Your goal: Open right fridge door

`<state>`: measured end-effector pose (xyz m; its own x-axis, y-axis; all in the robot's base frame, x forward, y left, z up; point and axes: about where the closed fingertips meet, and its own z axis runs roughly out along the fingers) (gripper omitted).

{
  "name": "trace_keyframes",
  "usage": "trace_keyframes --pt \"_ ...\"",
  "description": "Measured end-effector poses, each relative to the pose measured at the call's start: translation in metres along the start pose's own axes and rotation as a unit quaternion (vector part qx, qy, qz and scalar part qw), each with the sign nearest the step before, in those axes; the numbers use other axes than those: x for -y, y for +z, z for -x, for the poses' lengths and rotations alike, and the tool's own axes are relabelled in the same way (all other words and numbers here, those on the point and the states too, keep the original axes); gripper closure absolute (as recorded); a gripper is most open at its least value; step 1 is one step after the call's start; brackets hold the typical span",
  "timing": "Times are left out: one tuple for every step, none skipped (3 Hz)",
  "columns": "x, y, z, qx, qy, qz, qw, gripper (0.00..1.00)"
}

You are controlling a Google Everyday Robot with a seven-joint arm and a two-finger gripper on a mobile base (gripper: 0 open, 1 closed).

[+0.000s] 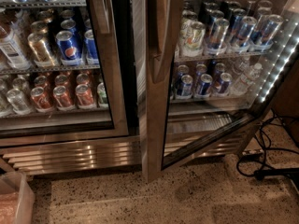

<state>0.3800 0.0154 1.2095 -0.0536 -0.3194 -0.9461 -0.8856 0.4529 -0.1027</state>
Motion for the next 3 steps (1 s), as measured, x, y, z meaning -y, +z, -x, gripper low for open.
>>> trace_keyframes --pt "0.0000 0.0000 0.0000 0.000 0.000 0.000 1.0000 0.00" --pt "0.0000 0.0000 0.0000 0.000 0.000 0.000 1.0000 0.00" --pt "0.0000 0.0000 0.0000 0.000 0.000 0.000 1.0000 0.00"
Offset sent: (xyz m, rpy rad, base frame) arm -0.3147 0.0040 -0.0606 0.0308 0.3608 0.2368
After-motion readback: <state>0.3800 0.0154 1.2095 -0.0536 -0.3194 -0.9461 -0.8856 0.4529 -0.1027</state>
